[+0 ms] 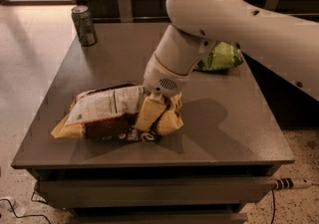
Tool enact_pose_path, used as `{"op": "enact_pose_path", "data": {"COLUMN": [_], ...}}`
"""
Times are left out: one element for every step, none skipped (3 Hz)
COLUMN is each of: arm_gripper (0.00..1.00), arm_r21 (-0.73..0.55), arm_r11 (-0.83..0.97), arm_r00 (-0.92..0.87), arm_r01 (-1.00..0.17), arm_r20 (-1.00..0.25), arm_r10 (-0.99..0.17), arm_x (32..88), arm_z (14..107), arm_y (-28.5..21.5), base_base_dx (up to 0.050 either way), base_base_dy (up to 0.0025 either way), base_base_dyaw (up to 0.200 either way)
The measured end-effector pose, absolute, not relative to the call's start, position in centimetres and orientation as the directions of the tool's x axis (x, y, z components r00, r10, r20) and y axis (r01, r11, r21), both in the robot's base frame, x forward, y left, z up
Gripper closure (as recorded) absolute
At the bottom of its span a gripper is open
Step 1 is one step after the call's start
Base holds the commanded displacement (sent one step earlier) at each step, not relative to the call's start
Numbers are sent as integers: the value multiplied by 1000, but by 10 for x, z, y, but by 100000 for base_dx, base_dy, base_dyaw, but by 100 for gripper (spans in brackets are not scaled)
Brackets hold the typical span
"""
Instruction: Move brown chip bag near green can
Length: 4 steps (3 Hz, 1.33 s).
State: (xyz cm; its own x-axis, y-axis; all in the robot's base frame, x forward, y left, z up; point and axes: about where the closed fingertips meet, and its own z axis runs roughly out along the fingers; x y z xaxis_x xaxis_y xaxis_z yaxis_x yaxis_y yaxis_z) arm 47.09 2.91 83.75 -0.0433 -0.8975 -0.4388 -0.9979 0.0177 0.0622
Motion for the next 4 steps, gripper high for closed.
{"op": "enact_pose_path", "data": {"arm_gripper": [100, 100, 100, 100], "arm_r21": [40, 0, -64, -147], "arm_r11": [9, -2, -49, -118], "arm_r00": [-25, 2, 71, 165], "arm_r01": [-999, -1000, -997, -982], "arm_r20": [-427, -419, -397, -374], "arm_r10": [-904, -908, -915, -913], "arm_x": [476, 477, 482, 494], "arm_z": [844, 857, 882, 908], "arm_y": [6, -24, -43, -40], "base_base_dx": [0, 0, 0, 0], "base_base_dy": [0, 0, 0, 0], "base_base_dyaw": [0, 0, 0, 0]}}
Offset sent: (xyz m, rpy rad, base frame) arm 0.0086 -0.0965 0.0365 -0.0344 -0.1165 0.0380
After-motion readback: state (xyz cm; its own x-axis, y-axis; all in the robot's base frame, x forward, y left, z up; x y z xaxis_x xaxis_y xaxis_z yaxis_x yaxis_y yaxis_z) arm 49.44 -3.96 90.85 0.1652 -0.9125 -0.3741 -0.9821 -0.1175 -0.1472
